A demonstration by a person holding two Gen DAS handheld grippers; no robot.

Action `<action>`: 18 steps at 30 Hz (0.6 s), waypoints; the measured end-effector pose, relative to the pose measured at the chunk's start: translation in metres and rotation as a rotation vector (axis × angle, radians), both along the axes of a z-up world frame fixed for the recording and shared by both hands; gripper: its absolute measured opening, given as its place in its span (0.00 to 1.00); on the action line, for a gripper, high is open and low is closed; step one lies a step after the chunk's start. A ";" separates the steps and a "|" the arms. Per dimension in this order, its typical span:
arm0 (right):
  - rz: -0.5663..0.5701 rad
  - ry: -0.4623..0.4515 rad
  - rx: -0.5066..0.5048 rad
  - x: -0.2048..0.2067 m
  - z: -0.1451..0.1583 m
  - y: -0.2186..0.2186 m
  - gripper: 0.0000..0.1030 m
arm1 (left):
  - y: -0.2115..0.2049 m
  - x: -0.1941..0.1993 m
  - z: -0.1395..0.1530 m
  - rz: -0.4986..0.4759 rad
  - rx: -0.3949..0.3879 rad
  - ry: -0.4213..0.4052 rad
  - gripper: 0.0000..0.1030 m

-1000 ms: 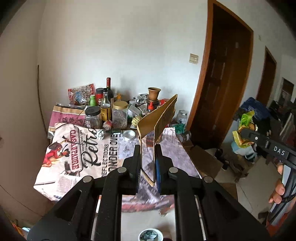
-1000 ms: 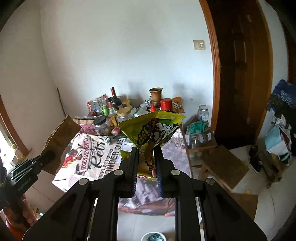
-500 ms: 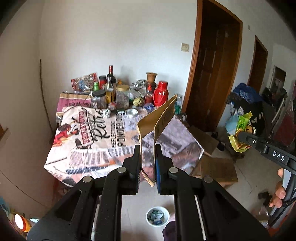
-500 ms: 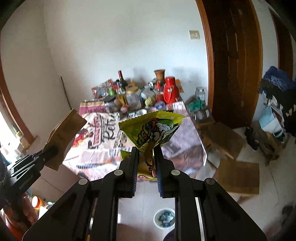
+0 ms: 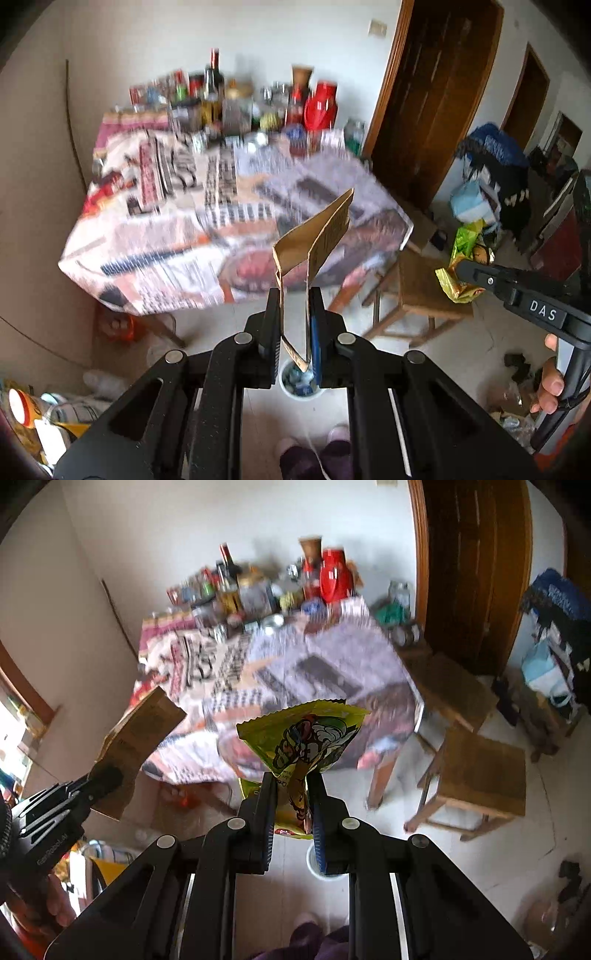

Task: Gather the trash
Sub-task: 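Lift the paper scrap and snack packet and carry them toward the white bin, then lower both grippers over the white bin and release the paper and packet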

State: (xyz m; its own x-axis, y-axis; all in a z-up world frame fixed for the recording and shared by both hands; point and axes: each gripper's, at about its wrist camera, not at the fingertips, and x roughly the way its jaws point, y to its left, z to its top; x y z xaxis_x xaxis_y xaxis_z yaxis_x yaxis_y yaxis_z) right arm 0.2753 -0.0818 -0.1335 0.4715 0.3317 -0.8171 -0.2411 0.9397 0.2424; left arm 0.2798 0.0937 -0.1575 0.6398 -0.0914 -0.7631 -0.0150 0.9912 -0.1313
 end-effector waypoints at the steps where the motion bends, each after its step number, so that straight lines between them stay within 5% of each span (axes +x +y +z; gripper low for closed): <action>1: 0.007 0.017 -0.004 0.003 -0.009 0.000 0.15 | -0.003 0.003 -0.011 -0.001 0.000 0.022 0.12; 18: 0.186 0.323 -0.108 0.040 -0.241 -0.001 0.15 | -0.036 0.059 -0.266 0.105 -0.062 0.368 0.12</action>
State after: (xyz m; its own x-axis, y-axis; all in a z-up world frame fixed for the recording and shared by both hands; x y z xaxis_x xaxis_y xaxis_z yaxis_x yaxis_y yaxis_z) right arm 0.3149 -0.0831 -0.3746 0.1235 0.2909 -0.9488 -0.3375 0.9114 0.2355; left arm 0.3387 0.0579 -0.4231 0.3323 -0.0933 -0.9385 -0.1738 0.9720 -0.1582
